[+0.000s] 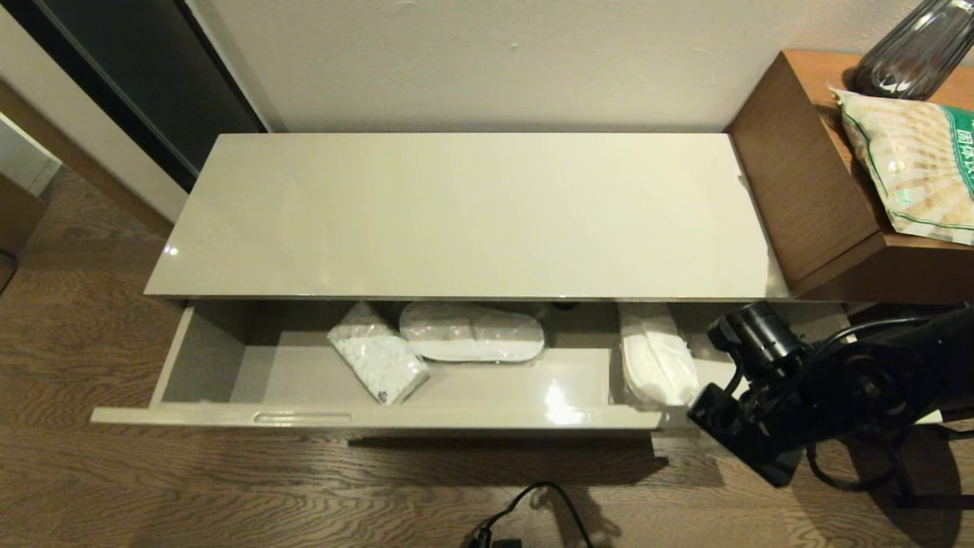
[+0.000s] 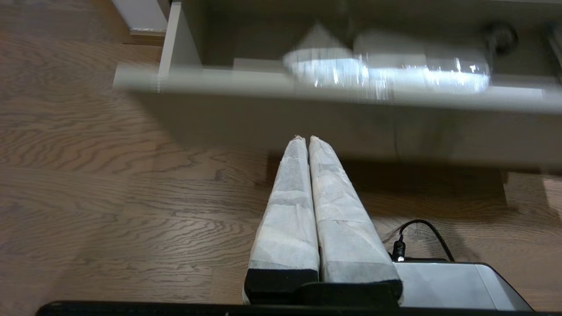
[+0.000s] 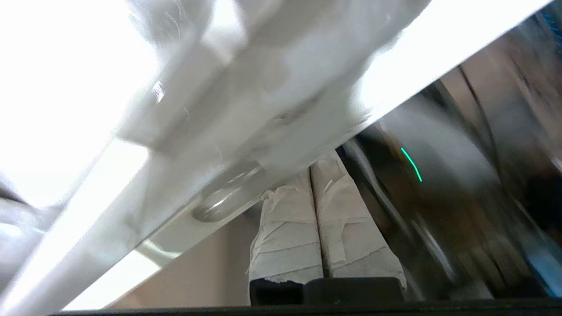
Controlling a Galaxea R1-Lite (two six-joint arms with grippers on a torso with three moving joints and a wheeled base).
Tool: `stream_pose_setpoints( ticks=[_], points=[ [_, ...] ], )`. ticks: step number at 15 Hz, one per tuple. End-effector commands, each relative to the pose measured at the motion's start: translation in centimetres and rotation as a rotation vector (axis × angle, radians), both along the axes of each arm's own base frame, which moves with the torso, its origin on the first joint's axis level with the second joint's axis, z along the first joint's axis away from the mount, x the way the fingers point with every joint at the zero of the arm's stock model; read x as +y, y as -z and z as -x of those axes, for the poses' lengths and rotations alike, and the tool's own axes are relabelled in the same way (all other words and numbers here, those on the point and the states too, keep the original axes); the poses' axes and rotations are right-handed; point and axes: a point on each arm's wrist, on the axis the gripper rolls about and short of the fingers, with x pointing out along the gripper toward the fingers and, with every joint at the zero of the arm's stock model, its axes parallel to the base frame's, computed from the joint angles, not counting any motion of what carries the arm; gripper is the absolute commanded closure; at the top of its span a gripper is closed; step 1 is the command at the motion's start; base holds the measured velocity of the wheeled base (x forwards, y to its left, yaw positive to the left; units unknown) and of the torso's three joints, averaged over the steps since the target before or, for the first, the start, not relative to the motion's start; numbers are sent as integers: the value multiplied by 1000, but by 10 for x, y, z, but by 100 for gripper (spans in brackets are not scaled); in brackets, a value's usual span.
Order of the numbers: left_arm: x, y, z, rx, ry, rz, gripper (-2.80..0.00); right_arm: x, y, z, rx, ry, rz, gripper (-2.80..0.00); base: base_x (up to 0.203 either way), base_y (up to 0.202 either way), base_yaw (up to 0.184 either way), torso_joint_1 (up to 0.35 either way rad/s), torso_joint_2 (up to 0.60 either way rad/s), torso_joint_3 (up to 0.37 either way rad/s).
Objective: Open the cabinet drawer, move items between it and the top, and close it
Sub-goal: Close the drawer
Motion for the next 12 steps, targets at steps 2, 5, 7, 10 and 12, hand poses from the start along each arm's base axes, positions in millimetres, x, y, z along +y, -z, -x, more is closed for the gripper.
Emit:
stream_pose_setpoints(
  ticks=[2, 5, 7, 10, 12],
  points=[
    [0, 0, 0, -2, -1, 1, 0, -2, 0, -19, -26, 18, -4, 0, 0, 0, 0, 0, 0, 0],
    [0, 0, 0, -2, -1, 1, 0, -25, 3, -66, -71, 60, 25, 0, 0, 0, 0, 0, 0, 0],
    [0, 0, 0, -2, -1, 1, 0, -32, -10, -67, -109, 57, 35, 0, 0, 0, 0, 0, 0, 0],
    [0, 0, 0, -2, -1, 1, 0, -29, -59, -46, -222, 7, 35, 0, 0, 0, 0, 0, 0, 0],
    [0, 0, 0, -2, -1, 1, 0, -20, -82, -28, -251, -42, 35, 0, 0, 0, 0, 0, 0, 0]
  ],
)
